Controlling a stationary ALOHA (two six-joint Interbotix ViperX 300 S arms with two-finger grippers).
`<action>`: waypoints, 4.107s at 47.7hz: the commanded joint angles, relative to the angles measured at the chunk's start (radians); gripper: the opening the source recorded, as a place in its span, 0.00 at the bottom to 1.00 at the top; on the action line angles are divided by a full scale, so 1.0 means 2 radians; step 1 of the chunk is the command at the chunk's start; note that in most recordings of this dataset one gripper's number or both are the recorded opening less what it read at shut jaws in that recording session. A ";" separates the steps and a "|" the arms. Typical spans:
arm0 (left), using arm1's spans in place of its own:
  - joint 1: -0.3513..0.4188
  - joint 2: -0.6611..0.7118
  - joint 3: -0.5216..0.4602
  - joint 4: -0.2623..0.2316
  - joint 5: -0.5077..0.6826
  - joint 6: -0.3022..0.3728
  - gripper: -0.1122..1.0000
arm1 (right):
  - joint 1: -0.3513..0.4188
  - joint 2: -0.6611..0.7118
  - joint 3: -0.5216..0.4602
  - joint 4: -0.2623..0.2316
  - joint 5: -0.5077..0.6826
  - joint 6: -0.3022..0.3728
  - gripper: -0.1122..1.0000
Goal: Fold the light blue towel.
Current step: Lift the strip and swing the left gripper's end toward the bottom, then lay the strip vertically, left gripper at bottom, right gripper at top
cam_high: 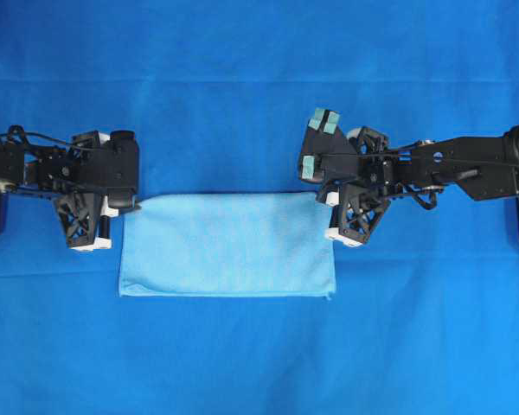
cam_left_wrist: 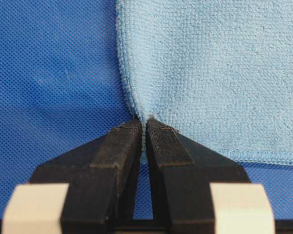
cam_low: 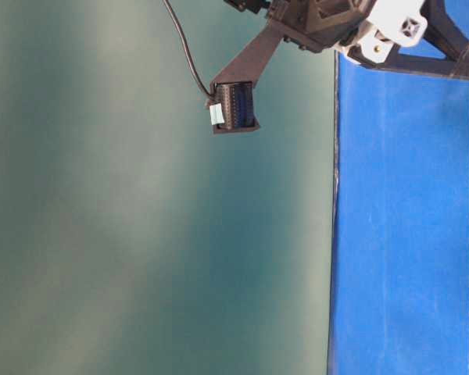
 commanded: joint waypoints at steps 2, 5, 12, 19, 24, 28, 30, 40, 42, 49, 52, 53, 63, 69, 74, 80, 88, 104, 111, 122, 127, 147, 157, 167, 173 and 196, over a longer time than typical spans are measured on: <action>0.002 -0.007 -0.012 0.001 0.006 0.000 0.13 | -0.001 -0.010 -0.006 -0.002 0.000 0.002 0.11; 0.002 -0.016 -0.019 0.001 0.021 -0.002 0.13 | -0.001 -0.020 -0.008 -0.002 0.005 0.002 0.11; 0.002 -0.047 -0.044 0.001 0.073 -0.007 0.13 | 0.002 -0.065 -0.018 -0.002 0.047 0.001 0.11; 0.002 -0.094 -0.072 0.001 0.118 -0.007 0.13 | 0.005 -0.115 -0.031 -0.002 0.103 0.000 0.11; 0.002 -0.129 -0.086 0.001 0.133 -0.007 0.13 | 0.007 -0.149 -0.038 -0.002 0.137 0.000 0.11; 0.002 -0.156 -0.091 0.001 0.136 -0.005 0.13 | 0.008 -0.173 -0.042 -0.002 0.154 0.000 0.11; 0.002 -0.169 -0.094 0.001 0.138 -0.006 0.13 | 0.009 -0.185 -0.044 -0.002 0.161 0.000 0.11; 0.002 -0.212 -0.098 0.001 0.145 -0.007 0.13 | 0.012 -0.233 -0.045 -0.002 0.178 -0.001 0.11; 0.002 -0.217 -0.099 0.001 0.145 -0.007 0.13 | 0.013 -0.240 -0.044 -0.002 0.177 -0.001 0.11; 0.002 -0.228 -0.098 0.001 0.143 -0.008 0.13 | 0.013 -0.249 -0.042 -0.002 0.178 -0.001 0.11; 0.002 -0.226 -0.098 0.001 0.142 -0.008 0.13 | 0.014 -0.246 -0.042 -0.002 0.177 -0.001 0.11; 0.002 -0.225 -0.099 0.001 0.142 -0.009 0.13 | 0.013 -0.246 -0.043 -0.003 0.177 0.000 0.11; -0.026 -0.207 -0.107 0.001 0.117 -0.010 0.13 | -0.011 -0.237 -0.049 -0.035 0.170 0.008 0.11; -0.060 -0.182 -0.120 0.000 0.084 -0.008 0.13 | -0.046 -0.225 -0.055 -0.053 0.152 0.007 0.11; -0.087 -0.146 -0.144 0.001 0.058 -0.002 0.13 | -0.076 -0.210 -0.063 -0.064 0.137 0.002 0.11; -0.102 -0.100 -0.184 0.001 0.045 0.001 0.13 | -0.116 -0.189 -0.075 -0.084 0.114 -0.001 0.11; -0.114 -0.038 -0.249 0.001 0.043 0.002 0.13 | -0.160 -0.159 -0.097 -0.104 0.081 -0.002 0.11; -0.133 0.048 -0.341 0.001 0.042 0.045 0.13 | -0.192 -0.101 -0.153 -0.120 0.034 -0.029 0.11; -0.133 0.058 -0.351 0.001 0.042 0.048 0.13 | -0.193 -0.088 -0.167 -0.120 0.033 -0.032 0.11; -0.129 0.065 -0.354 0.001 0.012 0.051 0.13 | -0.202 -0.097 -0.156 -0.120 0.038 -0.030 0.11; -0.123 0.085 -0.365 0.001 -0.021 0.061 0.13 | -0.209 -0.113 -0.137 -0.119 0.044 -0.030 0.11; -0.114 0.231 -0.505 0.001 -0.050 0.091 0.13 | -0.224 -0.211 -0.024 -0.119 0.058 -0.025 0.11; -0.114 0.252 -0.519 0.001 -0.048 0.085 0.13 | -0.225 -0.211 0.000 -0.119 0.052 -0.025 0.11; -0.110 0.229 -0.462 0.000 -0.051 0.056 0.13 | -0.225 -0.154 -0.018 -0.119 0.001 -0.025 0.11; -0.114 0.209 -0.414 -0.002 -0.061 0.043 0.13 | -0.220 -0.098 -0.044 -0.117 -0.035 -0.024 0.11; -0.117 0.155 -0.280 -0.002 -0.100 -0.021 0.13 | -0.197 -0.014 -0.114 -0.116 -0.053 -0.024 0.11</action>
